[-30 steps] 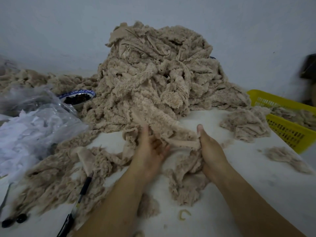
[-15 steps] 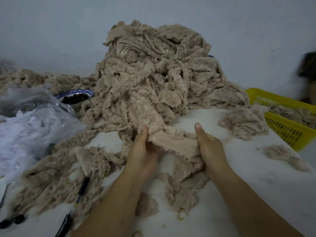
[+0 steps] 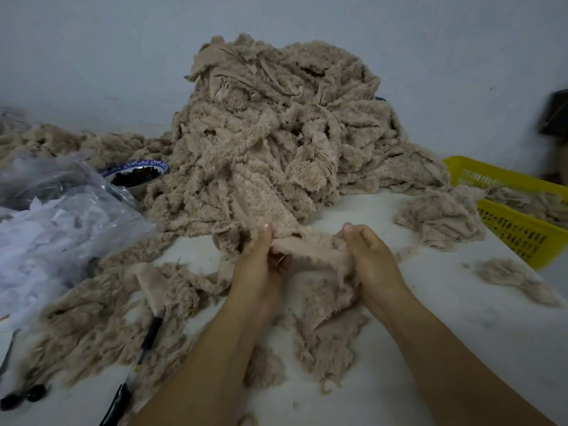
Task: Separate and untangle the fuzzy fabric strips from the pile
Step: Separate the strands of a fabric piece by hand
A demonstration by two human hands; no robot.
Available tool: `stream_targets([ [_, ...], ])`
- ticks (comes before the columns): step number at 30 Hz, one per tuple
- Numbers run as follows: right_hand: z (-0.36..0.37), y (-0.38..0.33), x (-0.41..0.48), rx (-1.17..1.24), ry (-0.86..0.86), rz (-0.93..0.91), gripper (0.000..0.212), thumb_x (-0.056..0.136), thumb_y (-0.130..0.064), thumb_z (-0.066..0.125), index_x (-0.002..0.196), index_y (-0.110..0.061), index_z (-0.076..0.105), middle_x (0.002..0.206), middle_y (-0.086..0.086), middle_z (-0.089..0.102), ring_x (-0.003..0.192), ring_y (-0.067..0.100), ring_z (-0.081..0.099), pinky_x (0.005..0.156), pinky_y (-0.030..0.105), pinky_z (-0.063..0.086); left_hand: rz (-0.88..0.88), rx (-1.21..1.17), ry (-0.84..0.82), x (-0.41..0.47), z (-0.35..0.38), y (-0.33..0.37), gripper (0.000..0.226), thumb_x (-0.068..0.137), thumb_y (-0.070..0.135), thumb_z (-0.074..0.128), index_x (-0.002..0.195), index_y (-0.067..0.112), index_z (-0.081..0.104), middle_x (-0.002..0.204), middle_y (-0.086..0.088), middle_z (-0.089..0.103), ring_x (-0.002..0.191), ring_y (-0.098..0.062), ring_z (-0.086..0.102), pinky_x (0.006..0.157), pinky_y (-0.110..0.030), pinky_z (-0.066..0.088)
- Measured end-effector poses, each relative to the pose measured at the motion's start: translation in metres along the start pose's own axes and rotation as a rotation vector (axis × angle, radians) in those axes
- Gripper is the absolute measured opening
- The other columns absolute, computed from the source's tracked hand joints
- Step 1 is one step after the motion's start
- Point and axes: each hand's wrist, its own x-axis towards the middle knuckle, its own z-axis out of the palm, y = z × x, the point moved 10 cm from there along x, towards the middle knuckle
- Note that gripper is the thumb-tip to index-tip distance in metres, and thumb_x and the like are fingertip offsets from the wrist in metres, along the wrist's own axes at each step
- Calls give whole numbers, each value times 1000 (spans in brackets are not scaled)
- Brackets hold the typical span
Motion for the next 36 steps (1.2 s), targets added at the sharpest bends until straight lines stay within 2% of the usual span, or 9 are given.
stream_targets([
  [2,-6,5,2,32,7,48,31,101,-41,50,79,-21,61,70,-2,58,60,16,52,57,34,41,-53,-26,-14,1,1,-4,39,77,42,65,99,12,76,96,-10,70,87,-23,68,86,-45,58],
  [7,4,-5,-1,-55,-18,-63,31,100,-42,49,80,-25,63,62,-11,53,60,8,48,56,17,42,-164,281,-222,-17,30,-24,54,78,64,52,92,18,77,87,-6,68,81,-19,65,76,-31,56],
  [10,11,-8,-4,-81,-67,-95,26,100,-43,50,84,-32,67,77,-6,69,71,11,64,64,19,52,-194,431,-344,-28,42,-36,42,87,41,65,107,4,71,93,-9,70,88,-21,66,83,-31,52],
  [13,21,-8,-9,9,-156,-72,31,87,-59,55,87,-30,66,87,-7,73,82,7,69,69,21,56,-146,317,-297,-26,40,-28,25,88,22,67,98,0,73,88,-13,74,80,-19,72,69,-25,56],
  [18,40,-3,-15,-287,-311,-116,40,94,-47,59,67,-24,40,54,-14,39,50,1,37,48,15,31,-154,82,-197,-16,28,-15,16,89,21,65,85,8,74,82,-9,71,78,-19,69,74,-30,57],
  [24,26,-19,-8,-455,-109,-209,39,98,-27,50,68,-21,27,55,-10,27,48,6,26,45,22,23,-119,95,-241,-23,37,-13,24,83,23,63,61,18,68,50,4,39,47,-6,37,53,-20,36],
  [28,30,-27,-13,-454,-102,-294,41,103,-30,46,68,-21,27,53,-9,31,48,5,27,46,20,26,-155,-10,-277,-25,41,-14,16,80,17,62,65,13,67,51,5,40,41,-4,35,43,-16,36],
  [31,32,-16,-13,-277,-211,-175,35,104,-36,44,75,-17,43,51,-11,42,47,4,36,45,16,31,-189,-46,-272,-24,40,-16,14,72,18,65,81,7,63,68,-6,58,52,-10,53,50,-21,49],
  [36,28,-7,-11,-88,-209,-53,37,104,-40,41,86,-12,56,60,-11,59,55,5,56,53,17,45,-180,-20,-358,-26,48,-16,21,85,18,62,78,9,79,89,-10,75,88,-19,73,78,-32,59],
])
